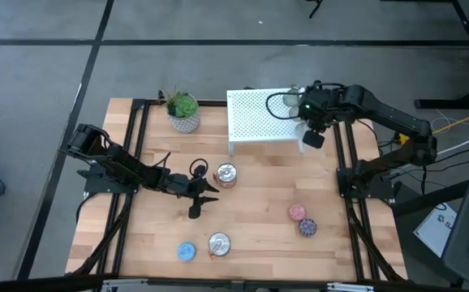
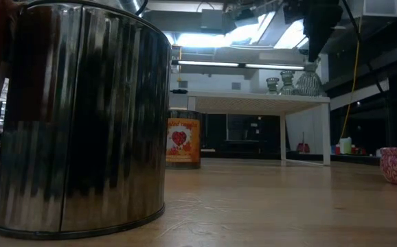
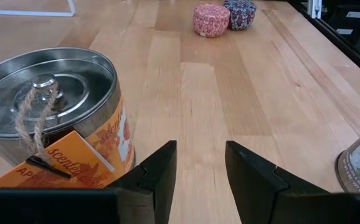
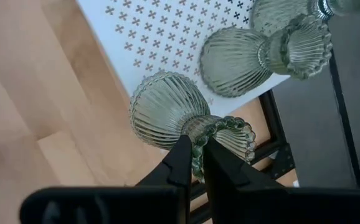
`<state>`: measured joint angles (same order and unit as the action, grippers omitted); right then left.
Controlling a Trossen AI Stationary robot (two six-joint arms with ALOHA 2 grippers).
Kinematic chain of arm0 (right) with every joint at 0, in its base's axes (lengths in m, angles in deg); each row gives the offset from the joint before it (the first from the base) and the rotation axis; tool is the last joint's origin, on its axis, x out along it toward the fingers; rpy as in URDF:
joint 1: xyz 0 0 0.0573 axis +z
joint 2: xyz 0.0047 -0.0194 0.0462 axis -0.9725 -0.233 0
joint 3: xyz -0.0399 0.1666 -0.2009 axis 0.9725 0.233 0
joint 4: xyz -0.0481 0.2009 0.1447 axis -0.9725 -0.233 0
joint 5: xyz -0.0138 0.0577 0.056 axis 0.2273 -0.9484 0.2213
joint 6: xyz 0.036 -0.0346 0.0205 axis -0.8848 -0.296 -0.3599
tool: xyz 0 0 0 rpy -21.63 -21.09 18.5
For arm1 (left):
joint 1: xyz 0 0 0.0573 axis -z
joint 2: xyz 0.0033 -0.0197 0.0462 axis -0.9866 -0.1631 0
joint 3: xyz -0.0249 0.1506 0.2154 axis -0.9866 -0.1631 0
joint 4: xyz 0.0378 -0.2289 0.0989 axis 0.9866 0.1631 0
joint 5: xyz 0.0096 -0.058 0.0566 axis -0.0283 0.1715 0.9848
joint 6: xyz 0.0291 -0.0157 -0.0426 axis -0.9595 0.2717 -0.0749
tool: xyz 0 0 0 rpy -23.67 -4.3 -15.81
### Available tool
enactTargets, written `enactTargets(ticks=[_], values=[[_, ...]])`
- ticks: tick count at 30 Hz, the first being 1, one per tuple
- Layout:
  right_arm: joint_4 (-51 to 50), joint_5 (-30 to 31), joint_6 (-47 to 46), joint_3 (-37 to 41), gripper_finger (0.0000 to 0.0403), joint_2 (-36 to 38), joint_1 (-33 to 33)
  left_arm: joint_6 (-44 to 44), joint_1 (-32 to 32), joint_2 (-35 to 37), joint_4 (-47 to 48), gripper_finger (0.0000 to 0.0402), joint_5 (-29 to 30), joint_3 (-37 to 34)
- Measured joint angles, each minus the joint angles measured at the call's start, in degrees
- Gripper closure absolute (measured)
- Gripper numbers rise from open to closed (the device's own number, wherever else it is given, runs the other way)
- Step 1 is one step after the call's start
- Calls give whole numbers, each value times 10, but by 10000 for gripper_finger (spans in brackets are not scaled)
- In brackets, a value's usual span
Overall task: Pick & Place candle stick holders
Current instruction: Put the green glass candle holder on the shelf aligned with the other glass candle holders
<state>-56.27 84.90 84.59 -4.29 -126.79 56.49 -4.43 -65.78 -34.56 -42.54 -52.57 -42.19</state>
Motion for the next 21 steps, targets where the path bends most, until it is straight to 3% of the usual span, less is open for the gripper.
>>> enactTargets(ticks=[21], values=[[55,30,72,31,374,0,3,13,0,0,-2,270,6,0]])
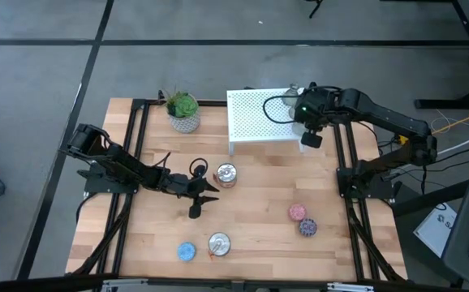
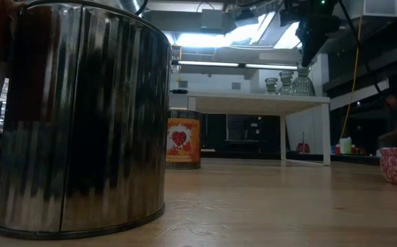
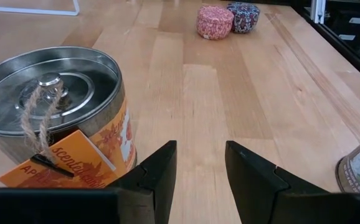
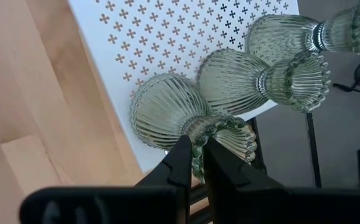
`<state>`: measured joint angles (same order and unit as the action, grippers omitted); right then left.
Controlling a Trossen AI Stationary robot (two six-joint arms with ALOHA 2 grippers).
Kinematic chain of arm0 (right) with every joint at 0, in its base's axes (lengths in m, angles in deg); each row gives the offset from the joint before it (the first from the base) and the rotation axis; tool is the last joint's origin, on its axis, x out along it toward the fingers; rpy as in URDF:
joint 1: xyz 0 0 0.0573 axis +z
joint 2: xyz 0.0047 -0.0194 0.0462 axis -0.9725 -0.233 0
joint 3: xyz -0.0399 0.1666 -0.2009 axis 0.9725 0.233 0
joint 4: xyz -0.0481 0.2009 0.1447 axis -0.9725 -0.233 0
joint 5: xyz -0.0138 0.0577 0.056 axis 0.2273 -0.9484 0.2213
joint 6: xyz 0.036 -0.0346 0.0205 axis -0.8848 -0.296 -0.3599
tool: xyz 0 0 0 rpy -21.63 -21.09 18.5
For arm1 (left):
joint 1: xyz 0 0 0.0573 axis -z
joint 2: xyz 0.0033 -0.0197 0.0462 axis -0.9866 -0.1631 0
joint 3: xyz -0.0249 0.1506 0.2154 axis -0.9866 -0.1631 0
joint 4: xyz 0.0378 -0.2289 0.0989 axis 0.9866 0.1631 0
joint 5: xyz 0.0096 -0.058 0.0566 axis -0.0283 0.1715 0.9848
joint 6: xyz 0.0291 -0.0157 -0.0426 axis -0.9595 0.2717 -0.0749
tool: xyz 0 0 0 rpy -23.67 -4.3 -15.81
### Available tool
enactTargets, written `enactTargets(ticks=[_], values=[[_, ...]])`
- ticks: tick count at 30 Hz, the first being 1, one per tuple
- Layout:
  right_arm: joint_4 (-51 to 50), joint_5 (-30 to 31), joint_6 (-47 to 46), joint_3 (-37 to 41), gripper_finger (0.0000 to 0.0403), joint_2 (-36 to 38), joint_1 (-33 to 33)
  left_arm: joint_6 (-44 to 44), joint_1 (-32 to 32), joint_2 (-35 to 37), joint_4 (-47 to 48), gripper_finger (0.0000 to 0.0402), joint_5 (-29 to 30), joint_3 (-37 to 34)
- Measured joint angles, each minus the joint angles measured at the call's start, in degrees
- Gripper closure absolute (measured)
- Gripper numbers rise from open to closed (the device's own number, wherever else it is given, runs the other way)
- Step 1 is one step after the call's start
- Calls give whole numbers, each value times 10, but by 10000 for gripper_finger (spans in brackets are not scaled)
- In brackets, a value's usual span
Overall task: Pick & Place candle stick holders
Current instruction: Put the green glass candle holder on the shelf aligned with the other glass candle holders
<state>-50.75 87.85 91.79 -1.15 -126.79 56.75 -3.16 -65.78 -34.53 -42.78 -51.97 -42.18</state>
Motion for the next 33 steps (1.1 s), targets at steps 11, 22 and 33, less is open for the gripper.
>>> enactTargets(ticks=[11,22,33], values=[[9,-4,2,1,359,-1,0,0,0,0,0,270,0,0],[19,-5,-2,2,314,-2,0,14,0,0,-1,270,0,0],[5,-8,-8,-31,269,-1,3,15,0,0,-7,270,-1,0]])
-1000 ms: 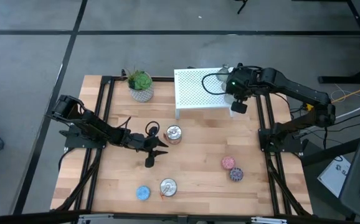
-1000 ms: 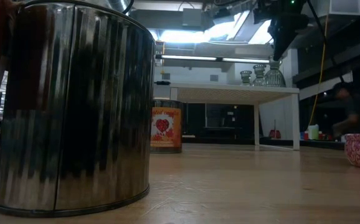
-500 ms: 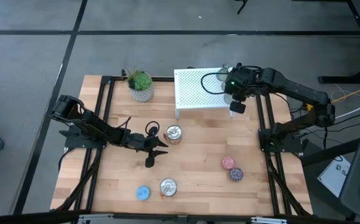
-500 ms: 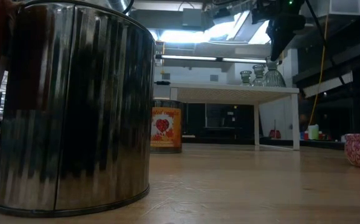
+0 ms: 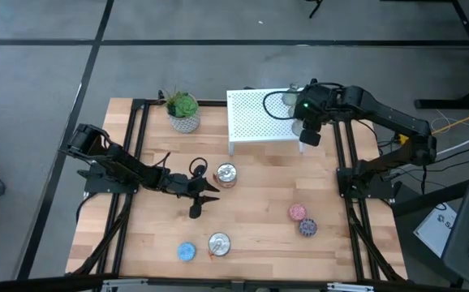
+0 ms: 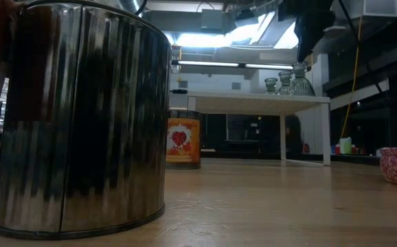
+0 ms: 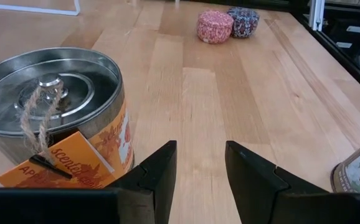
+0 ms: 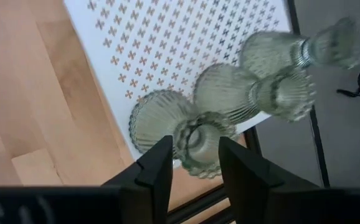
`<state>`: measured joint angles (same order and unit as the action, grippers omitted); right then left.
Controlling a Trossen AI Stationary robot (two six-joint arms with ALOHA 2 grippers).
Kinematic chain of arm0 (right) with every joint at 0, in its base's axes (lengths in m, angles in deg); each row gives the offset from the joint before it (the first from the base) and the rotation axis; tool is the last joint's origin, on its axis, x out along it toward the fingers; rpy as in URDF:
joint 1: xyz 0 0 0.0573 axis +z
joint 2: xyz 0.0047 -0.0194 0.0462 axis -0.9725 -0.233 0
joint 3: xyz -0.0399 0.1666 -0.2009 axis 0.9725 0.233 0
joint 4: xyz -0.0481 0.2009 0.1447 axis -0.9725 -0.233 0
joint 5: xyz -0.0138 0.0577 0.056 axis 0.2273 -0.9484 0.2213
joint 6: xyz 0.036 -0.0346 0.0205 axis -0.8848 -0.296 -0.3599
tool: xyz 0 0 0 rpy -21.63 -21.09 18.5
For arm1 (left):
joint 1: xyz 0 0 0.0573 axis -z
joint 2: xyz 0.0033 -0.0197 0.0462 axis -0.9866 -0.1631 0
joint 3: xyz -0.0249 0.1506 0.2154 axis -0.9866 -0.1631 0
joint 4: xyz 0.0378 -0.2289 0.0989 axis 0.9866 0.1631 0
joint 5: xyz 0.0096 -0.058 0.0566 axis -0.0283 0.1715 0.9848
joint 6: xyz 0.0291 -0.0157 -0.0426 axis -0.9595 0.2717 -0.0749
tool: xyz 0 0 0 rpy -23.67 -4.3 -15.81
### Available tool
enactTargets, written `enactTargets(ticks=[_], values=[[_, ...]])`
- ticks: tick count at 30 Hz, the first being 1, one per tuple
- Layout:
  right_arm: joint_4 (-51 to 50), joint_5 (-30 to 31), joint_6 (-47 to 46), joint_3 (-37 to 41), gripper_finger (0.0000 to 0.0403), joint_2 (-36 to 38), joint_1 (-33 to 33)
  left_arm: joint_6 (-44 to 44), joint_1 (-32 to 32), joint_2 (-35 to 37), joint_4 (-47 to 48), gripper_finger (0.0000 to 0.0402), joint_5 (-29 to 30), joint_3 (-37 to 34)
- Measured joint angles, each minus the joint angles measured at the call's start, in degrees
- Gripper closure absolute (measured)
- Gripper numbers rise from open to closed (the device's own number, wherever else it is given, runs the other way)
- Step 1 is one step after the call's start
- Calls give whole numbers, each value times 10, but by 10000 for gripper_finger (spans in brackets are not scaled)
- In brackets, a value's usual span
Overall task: Pick & Place candle stick holders
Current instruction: Put the green glass candle holder on the shelf aligned with the other glass candle holders, then put the top silver scented candle on the shelf
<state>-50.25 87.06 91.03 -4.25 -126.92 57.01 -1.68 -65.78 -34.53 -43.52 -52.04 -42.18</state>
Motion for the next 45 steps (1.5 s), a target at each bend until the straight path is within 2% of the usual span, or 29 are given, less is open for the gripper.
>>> enactTargets(ticks=[9,15,20,26,34,41,45], values=[[-26,-63,-23,-65,268,0,15,0,0,0,-7,270,5,0],[-34,-160,-78,-67,268,5,31,0,0,0,-9,270,5,0],[-63,-147,-150,-36,268,24,86,5,0,0,-9,270,-8,0],[-21,-129,-210,45,268,84,170,7,0,0,-6,270,-20,0],[170,-129,-264,203,268,170,255,4,0,0,-6,270,-16,0],[281,-129,-295,320,268,183,306,-2,0,0,-11,270,16,0],[380,-129,-295,389,268,183,334,-2,-7,0,-14,270,18,0]])
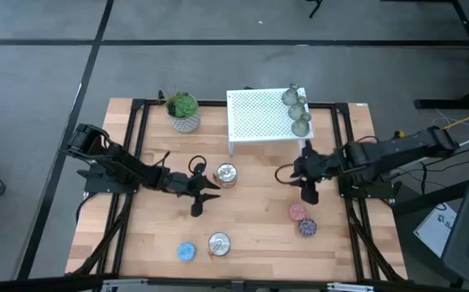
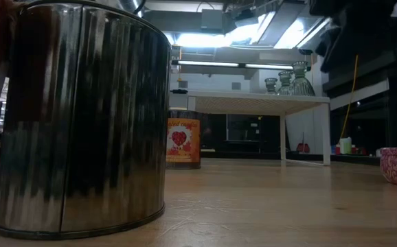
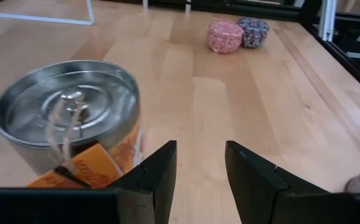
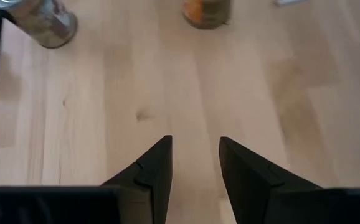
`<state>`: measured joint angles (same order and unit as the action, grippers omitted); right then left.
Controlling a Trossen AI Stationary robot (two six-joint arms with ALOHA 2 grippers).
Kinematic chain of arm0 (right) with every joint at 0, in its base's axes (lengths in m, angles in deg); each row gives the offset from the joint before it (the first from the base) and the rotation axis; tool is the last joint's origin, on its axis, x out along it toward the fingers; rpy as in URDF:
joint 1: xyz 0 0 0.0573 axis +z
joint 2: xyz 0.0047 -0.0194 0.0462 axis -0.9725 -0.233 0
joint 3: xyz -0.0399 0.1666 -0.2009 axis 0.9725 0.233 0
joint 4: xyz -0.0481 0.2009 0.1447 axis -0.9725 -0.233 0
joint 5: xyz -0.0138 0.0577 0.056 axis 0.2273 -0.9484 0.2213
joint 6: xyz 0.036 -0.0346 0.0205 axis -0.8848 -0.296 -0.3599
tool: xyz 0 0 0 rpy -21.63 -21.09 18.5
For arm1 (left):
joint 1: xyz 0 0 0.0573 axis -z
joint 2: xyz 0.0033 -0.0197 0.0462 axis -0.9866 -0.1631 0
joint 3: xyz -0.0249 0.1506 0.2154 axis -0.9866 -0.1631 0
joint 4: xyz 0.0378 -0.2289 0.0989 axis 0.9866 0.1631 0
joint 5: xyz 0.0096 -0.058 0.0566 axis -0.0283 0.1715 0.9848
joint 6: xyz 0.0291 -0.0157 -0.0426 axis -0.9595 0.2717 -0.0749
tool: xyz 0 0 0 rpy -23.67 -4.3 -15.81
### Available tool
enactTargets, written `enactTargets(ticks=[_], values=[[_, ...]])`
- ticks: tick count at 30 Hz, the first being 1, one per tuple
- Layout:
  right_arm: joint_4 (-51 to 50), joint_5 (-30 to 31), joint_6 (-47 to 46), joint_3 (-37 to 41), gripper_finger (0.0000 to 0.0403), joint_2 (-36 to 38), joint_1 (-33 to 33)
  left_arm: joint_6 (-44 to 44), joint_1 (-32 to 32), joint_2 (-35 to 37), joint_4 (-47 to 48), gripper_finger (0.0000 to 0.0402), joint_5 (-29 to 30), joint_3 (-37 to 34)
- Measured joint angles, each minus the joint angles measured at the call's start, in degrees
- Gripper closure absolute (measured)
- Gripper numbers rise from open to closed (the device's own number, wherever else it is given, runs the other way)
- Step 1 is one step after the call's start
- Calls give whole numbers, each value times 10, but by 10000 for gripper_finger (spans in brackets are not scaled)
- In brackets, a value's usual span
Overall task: Pick & Place candle stick holders
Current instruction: Put the top silver scented candle on the shelf
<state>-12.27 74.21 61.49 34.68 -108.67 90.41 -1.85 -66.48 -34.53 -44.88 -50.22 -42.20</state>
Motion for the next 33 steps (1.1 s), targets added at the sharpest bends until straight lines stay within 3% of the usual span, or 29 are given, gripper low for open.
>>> enactTargets(ticks=[8,13,15,22,28,33], values=[[171,2,0,109,268,0,49,-17,-17,15,3,270,-4,12],[271,80,19,159,268,12,83,-53,-20,21,7,270,-8,26],[313,84,37,185,268,14,91,-60,-23,21,8,270,-7,32],[443,16,56,270,268,15,99,-61,-36,21,17,270,-18,58],[615,-60,120,343,268,15,99,-61,-52,21,69,270,-20,94],[651,-77,122,392,268,34,98,-61,-65,21,144,270,-20,136]])
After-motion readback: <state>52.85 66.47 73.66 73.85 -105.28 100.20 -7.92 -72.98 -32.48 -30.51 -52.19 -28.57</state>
